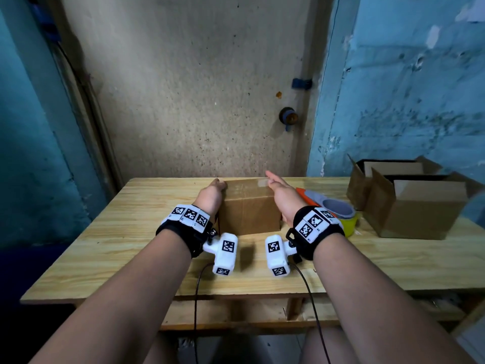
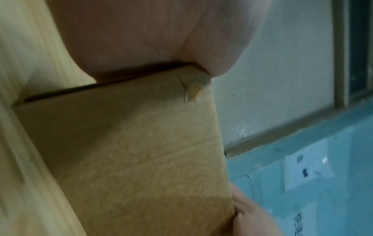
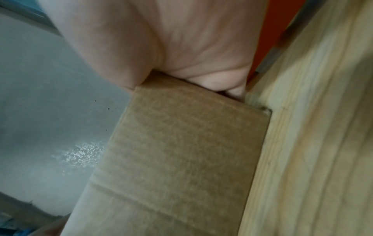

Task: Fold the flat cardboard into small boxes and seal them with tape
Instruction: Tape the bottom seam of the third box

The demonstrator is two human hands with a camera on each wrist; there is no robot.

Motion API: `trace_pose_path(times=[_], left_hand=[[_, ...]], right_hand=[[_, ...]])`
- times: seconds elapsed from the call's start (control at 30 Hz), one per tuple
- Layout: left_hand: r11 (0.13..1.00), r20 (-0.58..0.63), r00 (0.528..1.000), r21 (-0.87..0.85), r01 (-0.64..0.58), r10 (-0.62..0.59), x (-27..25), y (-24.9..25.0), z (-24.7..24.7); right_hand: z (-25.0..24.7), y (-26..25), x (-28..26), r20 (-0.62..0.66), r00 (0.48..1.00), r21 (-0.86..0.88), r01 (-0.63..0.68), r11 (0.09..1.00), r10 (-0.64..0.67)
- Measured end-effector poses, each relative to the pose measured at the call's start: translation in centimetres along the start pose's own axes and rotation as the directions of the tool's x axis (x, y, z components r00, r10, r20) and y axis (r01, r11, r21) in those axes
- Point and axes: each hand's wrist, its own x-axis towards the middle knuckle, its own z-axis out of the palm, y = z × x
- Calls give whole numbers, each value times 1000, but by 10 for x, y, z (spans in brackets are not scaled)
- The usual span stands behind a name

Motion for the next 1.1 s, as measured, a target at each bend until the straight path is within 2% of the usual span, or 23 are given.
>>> trace_pose_path(times=[0.13,0.17,0.47,0.63,0.67,0.73,0.77,0.8,0.83,0.9,0.97,1.03,1.1], left_hand=[[954,98,976,-215,211,-194,-25,4,-2],[942,129,970,-244,233,-206,-28,4,-2],[938,214,965,-276,209,-152,-32,-1,-7],[958,299,947,-218,187,-116,-36,1,-15],[963,286,949,-189,193,-134,-38,2,-16],[991,123,985,-37,127,-122,-35,6,-18],[991,-16,1000,128,27,-25,-32,8,-19],[944,-123,985,321,-79,125,-30,12,-20],[857,-156,954,493,-148,254,-32,15,-20],[697,-131,920,694,-182,370,-39,18,-12],[603,-113,917,782,-156,383,-44,14,-1],[545,-101,918,828,-136,383,-49,9,7],[516,-115,900,846,-133,420,-49,12,8]], right_hand=[[5,3,1,2,1000,97,1,995,-2],[5,3,-1,4,1000,123,-10,992,10],[5,7,-8,29,998,306,-58,950,52],[2,8,-13,36,991,505,-131,853,130],[2,7,-14,36,988,539,-145,830,150],[2,5,-14,26,983,600,-162,784,184],[2,5,-13,21,981,620,-163,767,192],[2,5,-13,13,979,640,-164,751,202],[3,5,-15,13,976,657,-173,734,218],[4,3,-24,66,965,667,-231,709,253],[5,-1,-34,131,957,645,-282,710,260],[7,1,-38,118,961,618,-268,739,250],[9,6,-41,67,968,579,-233,781,240]])
